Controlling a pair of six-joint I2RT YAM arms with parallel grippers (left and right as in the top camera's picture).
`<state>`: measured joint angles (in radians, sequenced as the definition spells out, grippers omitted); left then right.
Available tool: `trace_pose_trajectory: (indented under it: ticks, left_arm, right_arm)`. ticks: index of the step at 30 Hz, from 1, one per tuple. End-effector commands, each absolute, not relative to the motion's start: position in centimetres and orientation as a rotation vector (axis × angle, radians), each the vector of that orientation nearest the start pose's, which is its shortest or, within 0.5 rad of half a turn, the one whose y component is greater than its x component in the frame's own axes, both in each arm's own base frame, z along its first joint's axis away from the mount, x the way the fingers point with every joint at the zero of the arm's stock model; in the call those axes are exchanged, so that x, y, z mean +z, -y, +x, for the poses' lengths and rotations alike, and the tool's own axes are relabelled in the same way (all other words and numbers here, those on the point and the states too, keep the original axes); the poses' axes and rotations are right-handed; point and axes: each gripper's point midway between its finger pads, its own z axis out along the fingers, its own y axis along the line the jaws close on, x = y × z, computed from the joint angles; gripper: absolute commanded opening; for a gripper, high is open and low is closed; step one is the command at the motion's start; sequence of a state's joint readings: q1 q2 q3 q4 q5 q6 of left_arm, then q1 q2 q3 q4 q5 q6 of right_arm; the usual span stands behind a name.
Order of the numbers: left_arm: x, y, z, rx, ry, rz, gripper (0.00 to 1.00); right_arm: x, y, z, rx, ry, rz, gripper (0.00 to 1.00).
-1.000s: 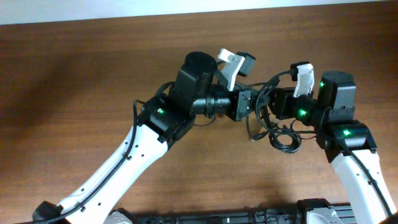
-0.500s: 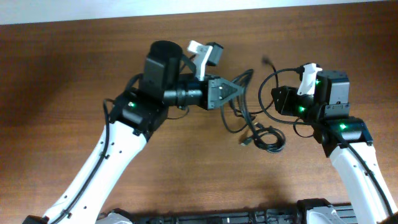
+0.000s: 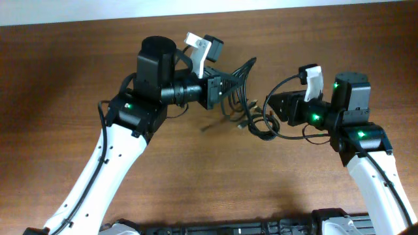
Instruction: Untangle cables
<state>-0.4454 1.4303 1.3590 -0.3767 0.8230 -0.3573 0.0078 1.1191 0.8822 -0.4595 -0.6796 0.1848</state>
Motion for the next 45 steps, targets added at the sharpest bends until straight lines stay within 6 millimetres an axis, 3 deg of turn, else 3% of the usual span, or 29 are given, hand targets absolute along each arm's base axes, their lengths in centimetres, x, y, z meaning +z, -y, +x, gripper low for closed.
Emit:
trace_pose_trajectory:
  ticks: [1,4,7,8,9,10,13,15,20,23,26,29,38,43,45]
  left_arm:
    - [36.1,28.4,31.7,-1.251,-1.899,0.663,0.00]
    - [35.8,27.0,34.2,-1.094,-1.906,0.569,0.00]
    - [35.9,25.9,35.2,-1.064,-1.903,0.533,0.00]
    - [35.9,25.4,35.5,-1.054,-1.906,0.517,0.00]
    - [36.0,24.9,35.8,-1.047,-1.906,0.504,0.00]
    - [36.2,24.2,36.0,-1.037,-1.900,0.489,0.00]
    - [37.7,22.9,36.3,-1.023,-1.858,0.456,0.00]
    - [39.1,22.8,36.1,-1.082,-1.839,0.383,0.00]
    - [42.2,22.6,35.4,-1.191,-1.779,0.271,0.00]
    - [42.2,22.6,35.4,-1.229,-1.796,0.225,0.00]
    - [42.2,22.8,35.1,-1.287,-1.817,0.187,0.00]
    - [42.2,22.8,35.0,-1.324,-1.831,0.156,0.00]
    - [42.2,22.5,35.6,-1.358,-1.851,0.033,0.00]
    - [42.2,24.4,34.2,-1.402,-1.865,0.081,0.00]
    - [42.2,24.4,34.4,-1.389,-1.862,0.068,0.00]
  right_arm:
    - [22.5,-11.9,30.6,0.971,-2.211,-0.162,0.46]
    - [22.5,-12.0,30.4,1.044,-2.245,-0.044,0.52]
    - [23.1,-12.9,29.7,1.128,-2.227,-0.089,0.64]
    - [23.4,-13.2,29.4,1.160,-2.221,-0.105,0.72]
    - [23.6,-13.6,29.0,1.198,-2.213,-0.125,0.89]
    - [24.0,-14.0,28.6,1.244,-2.202,-0.149,0.99]
    - [24.4,-14.6,28.1,1.301,-2.190,-0.178,0.99]
    - [24.0,-14.5,28.3,1.329,-2.222,-0.102,0.99]
    - [21.3,-13.4,29.7,1.288,-2.345,0.149,0.99]
    - [20.4,-13.4,30.1,1.300,-2.370,0.187,0.99]
    - [20.8,-13.4,31.7,1.330,-2.327,0.246,1.00]
    - [20.5,-12.9,32.8,1.305,-2.320,0.338,0.93]
    - [20.9,-13.1,33.3,1.378,-2.312,0.543,0.93]
    - [21.4,-14.2,33.8,1.374,-2.289,0.532,0.79]
    - [21.4,-14.3,33.7,1.379,-2.291,0.528,0.78]
